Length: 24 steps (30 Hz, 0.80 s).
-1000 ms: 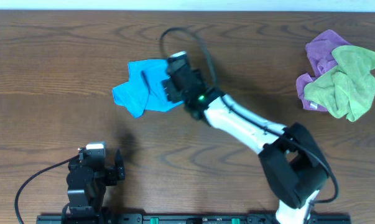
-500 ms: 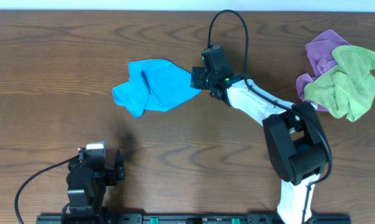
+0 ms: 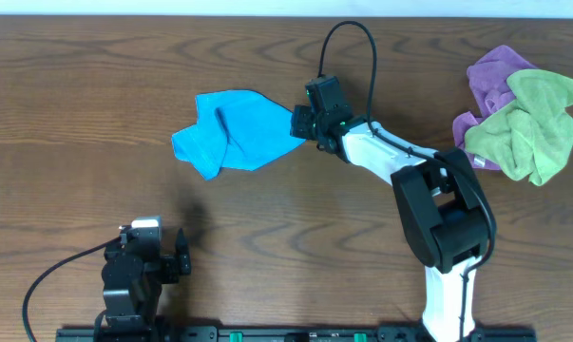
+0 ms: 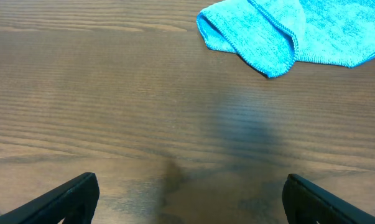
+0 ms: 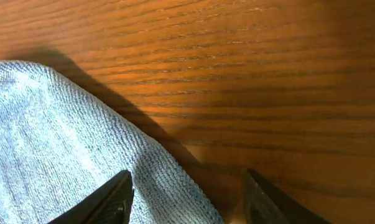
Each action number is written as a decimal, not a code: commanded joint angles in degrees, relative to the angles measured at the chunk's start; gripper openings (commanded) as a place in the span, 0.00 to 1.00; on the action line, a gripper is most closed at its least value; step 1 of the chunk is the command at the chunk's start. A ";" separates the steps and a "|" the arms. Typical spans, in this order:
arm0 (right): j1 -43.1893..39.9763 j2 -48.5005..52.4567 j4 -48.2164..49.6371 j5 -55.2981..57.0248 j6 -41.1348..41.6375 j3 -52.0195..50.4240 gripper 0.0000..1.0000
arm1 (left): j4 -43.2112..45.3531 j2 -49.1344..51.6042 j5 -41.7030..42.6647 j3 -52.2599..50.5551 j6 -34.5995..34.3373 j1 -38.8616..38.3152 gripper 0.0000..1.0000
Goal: Fold the cloth
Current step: 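Lower the blue cloth onto the table center with the right gripper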
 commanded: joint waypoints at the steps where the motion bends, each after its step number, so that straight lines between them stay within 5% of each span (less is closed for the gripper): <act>1: -0.42 0.96 -0.24 -0.46 1.81 0.46 0.56 | 0.02 -0.42 -1.03 -0.39 -0.17 -0.20 0.95; 21: 2.16 1.03 -7.21 -4.74 2.40 0.44 0.47 | 0.02 -0.42 -1.03 -0.39 -0.17 -0.20 0.95; 24: 2.69 1.03 -7.96 -4.74 2.38 0.44 0.25 | 0.02 -0.42 -1.03 -0.39 -0.17 -0.20 0.95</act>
